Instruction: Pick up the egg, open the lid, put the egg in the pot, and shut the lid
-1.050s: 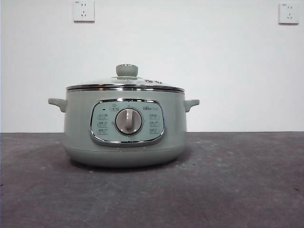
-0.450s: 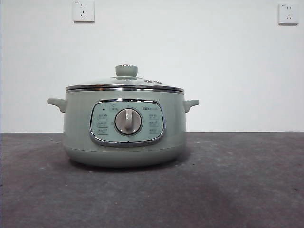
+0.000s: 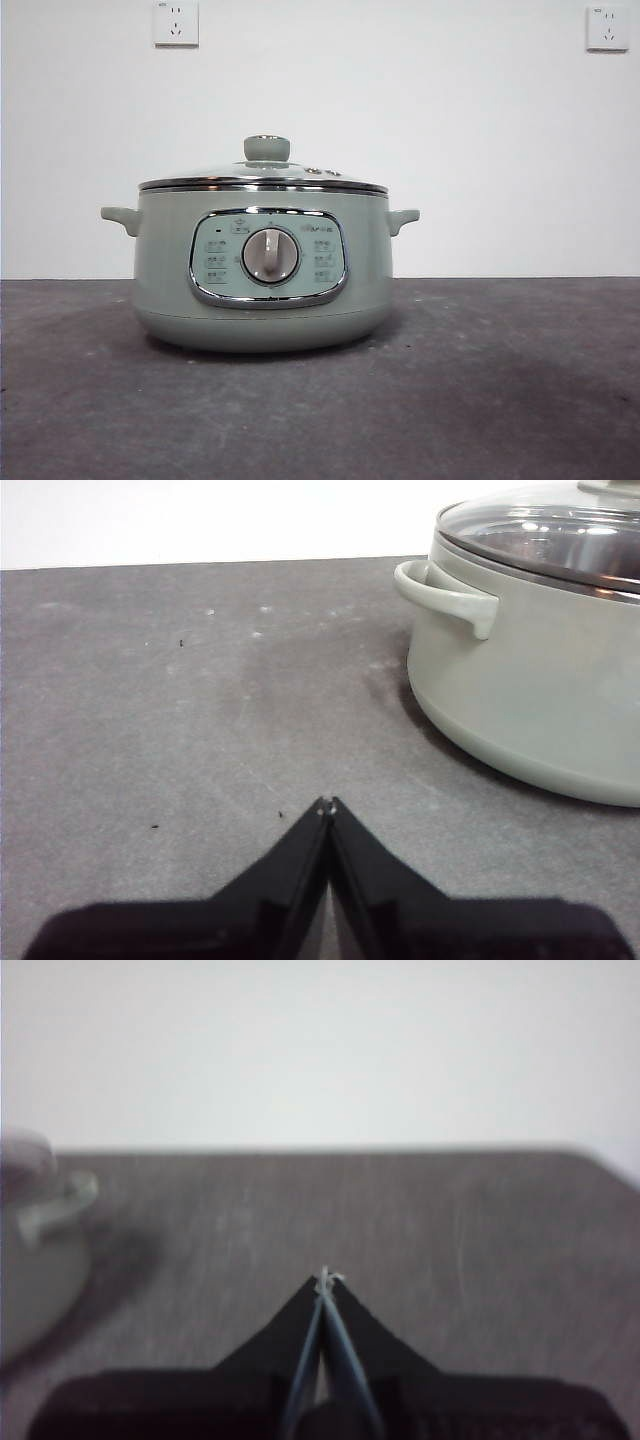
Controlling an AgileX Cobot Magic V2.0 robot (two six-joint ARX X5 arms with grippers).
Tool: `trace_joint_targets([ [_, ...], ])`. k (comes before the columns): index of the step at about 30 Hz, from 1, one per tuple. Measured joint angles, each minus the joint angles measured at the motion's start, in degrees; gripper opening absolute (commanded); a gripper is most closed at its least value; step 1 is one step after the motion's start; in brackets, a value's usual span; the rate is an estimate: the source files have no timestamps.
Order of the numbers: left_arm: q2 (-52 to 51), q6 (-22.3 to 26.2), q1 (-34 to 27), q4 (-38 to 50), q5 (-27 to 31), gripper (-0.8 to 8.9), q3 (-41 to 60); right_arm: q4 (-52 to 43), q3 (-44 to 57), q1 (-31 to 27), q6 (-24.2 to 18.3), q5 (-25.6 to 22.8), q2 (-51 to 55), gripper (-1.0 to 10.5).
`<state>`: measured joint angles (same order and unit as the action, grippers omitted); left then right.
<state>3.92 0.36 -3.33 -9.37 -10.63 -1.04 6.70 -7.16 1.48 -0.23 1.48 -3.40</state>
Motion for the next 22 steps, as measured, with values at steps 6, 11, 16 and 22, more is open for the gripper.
trace_joint_targets([
  [6,0.0,0.0,0.0,0.0,0.0,-0.04,0.0,1.4,5.9,0.0,1.6,-0.1,2.8,0.0],
  [11,0.1,0.0,0.0,0.0,0.0,-0.04,0.0,3.8,5.9,0.0,2.1,-0.4,2.8,0.0],
  [16,0.1,0.0,0.0,0.0,0.0,-0.04,0.0,3.9,5.9,0.0,2.6,-0.5,2.8,0.0],
  [22,0.2,0.0,0.0,0.0,0.0,-0.03,0.0,4.0,5.9,0.0,2.6,-0.6,2.8,0.0],
])
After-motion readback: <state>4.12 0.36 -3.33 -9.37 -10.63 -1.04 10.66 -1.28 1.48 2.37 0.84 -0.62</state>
